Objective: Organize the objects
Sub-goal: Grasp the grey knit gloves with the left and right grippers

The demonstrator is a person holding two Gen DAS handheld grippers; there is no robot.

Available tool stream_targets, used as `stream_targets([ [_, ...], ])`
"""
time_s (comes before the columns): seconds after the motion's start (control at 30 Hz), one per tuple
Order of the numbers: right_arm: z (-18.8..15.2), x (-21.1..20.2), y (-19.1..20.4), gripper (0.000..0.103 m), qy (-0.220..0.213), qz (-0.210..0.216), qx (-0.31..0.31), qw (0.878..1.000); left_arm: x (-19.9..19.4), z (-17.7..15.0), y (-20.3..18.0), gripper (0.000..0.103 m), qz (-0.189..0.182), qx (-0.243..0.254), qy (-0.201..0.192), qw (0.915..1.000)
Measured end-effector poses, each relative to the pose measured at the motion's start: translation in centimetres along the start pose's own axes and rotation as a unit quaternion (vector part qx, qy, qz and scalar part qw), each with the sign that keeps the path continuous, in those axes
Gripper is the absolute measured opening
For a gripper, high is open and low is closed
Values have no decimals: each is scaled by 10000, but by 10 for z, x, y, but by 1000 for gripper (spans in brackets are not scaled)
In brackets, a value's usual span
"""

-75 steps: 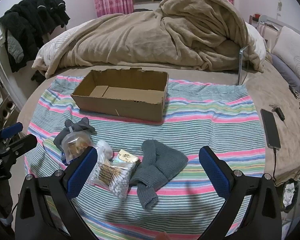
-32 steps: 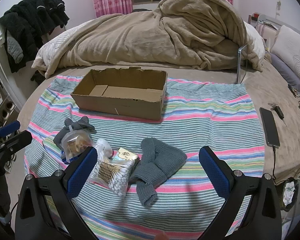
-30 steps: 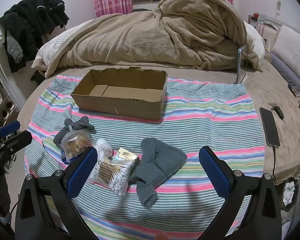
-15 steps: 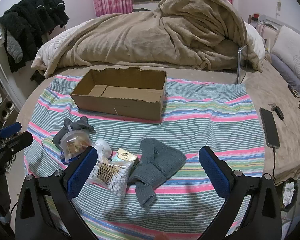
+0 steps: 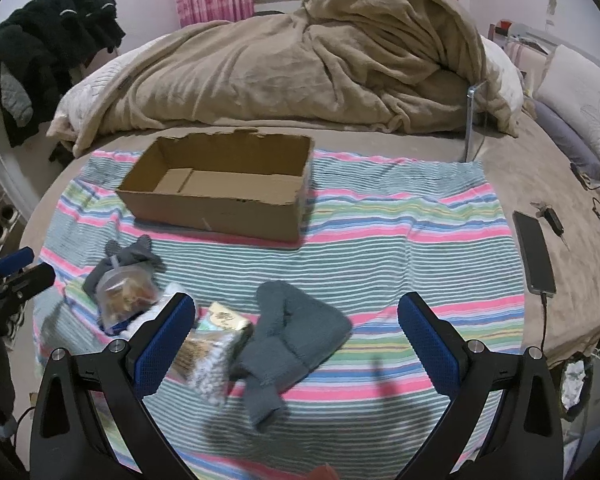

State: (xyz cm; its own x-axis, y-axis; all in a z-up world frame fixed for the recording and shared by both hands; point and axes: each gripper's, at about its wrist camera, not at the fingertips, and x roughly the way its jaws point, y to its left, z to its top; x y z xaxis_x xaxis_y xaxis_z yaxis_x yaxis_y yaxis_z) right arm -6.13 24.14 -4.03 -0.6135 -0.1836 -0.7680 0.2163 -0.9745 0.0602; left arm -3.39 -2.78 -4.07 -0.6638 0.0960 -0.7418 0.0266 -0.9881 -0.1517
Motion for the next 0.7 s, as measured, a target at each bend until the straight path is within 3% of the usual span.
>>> stream_targets([
  [0.1,-1,13,-9,103,144,-76,60,9998,17,2,9,93,28,-57,143,9999],
  [0.43,-12,67,-23,102,774,3,201,9968,71,0,23,85,-6,-4,618,9981],
  [0.7,-22,93,-25,80,1223,316,283,9916,95,1,32,85,-352,-224,883,9952],
])
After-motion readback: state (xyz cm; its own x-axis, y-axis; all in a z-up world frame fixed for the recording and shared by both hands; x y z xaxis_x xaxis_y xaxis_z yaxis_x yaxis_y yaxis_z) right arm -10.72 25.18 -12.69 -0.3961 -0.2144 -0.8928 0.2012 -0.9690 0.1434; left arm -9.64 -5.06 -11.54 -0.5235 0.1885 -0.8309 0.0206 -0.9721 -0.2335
